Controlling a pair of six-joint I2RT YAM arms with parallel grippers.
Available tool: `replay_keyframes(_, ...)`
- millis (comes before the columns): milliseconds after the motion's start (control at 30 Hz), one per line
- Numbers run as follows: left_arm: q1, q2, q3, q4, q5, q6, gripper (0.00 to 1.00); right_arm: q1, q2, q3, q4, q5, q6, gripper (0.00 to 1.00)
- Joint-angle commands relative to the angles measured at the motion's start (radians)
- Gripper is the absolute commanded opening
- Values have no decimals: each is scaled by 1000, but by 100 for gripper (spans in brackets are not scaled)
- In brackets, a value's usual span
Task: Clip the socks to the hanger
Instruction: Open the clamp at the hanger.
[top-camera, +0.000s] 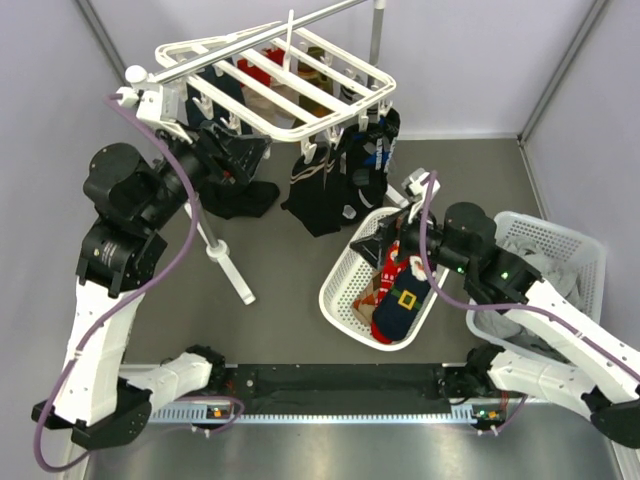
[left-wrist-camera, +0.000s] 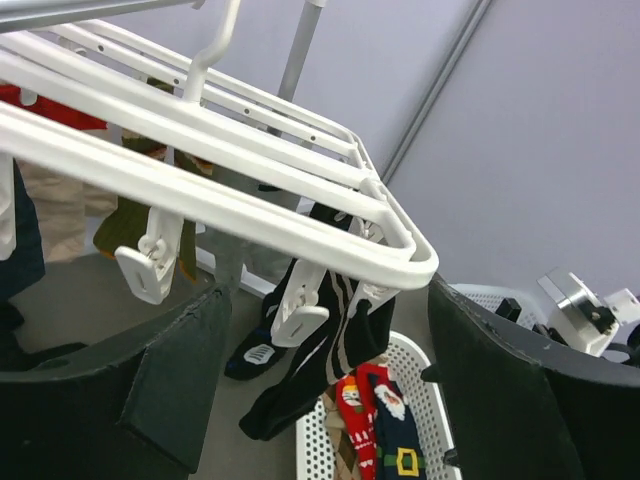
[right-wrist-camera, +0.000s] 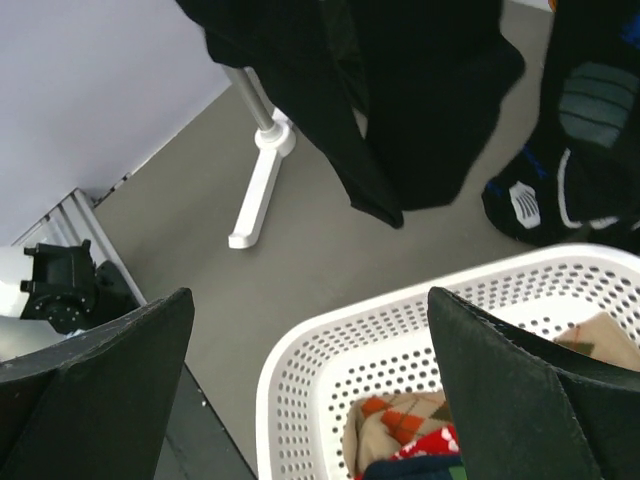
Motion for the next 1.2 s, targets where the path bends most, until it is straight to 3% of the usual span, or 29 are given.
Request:
replay_keyframes(0, -66, 45, 84, -78, -165, 72, 82, 88, 26, 71, 147, 132, -25, 99)
replay_keyframes(133, -81, 33, 78, -84, -268, 112, 72, 145, 54, 98, 174, 176, -30, 99)
replay_keyframes(267, -95, 30, 71, -85, -271, 134, 66, 182, 79, 129, 194, 184, -33, 99)
replay_keyframes(767, -109, -27, -11, -37, -224, 132, 66, 210, 165, 198, 290, 123, -28, 99)
replay_keyframes(933, -109, -12, -8, -16, -135, 117, 66, 211, 161, 195, 298, 124, -33, 99)
replay_keyframes(1167, -112, 15, -4, -1, -155, 112, 66, 211, 146, 195, 316, 86, -27, 99)
